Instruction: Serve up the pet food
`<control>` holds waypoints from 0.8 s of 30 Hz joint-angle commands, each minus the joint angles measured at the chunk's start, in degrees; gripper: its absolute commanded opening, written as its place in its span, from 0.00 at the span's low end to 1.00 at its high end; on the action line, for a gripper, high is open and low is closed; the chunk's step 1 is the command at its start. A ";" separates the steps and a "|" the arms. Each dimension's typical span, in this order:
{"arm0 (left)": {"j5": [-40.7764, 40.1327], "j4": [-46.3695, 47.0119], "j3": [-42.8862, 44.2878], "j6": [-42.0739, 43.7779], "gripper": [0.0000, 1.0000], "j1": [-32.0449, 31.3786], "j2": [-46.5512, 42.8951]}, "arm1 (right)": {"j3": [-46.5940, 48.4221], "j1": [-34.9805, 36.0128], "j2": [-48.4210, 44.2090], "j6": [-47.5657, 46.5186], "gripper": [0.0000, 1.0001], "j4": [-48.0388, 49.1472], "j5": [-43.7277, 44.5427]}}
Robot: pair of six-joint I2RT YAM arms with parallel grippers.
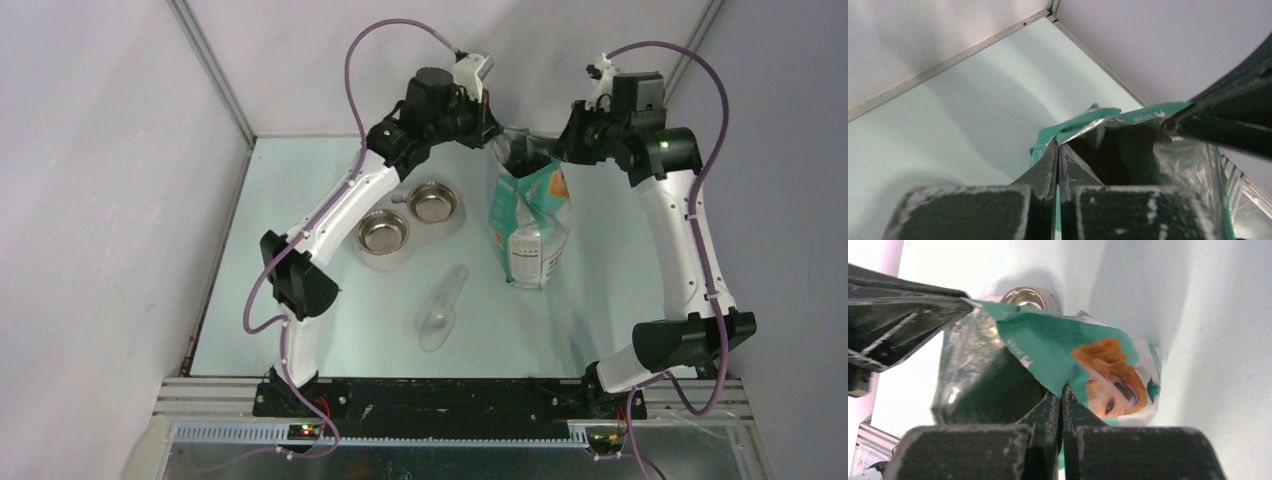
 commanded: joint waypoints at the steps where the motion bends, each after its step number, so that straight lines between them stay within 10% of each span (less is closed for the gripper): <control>1: -2.92 -4.53 8.92 8.45 0.00 3.74 -2.87 | 6.92 -4.65 -1.82 -3.99 0.00 -2.71 0.03; 7: 2.15 -2.60 11.24 5.84 0.00 4.50 -3.26 | 11.37 -4.04 -0.09 -5.40 0.00 -3.69 -3.55; 12: 14.88 1.63 7.17 -7.49 0.68 4.16 -5.18 | 10.69 -0.39 1.12 -4.99 0.00 -2.79 -4.10; 14: 15.31 1.03 6.21 -8.94 0.78 3.29 -5.40 | 10.83 0.44 1.74 -4.61 0.00 -2.50 -3.77; 24: -4.74 -9.52 0.78 -6.34 0.87 -1.76 -6.53 | 16.28 0.76 5.86 -0.93 0.00 -1.60 -0.79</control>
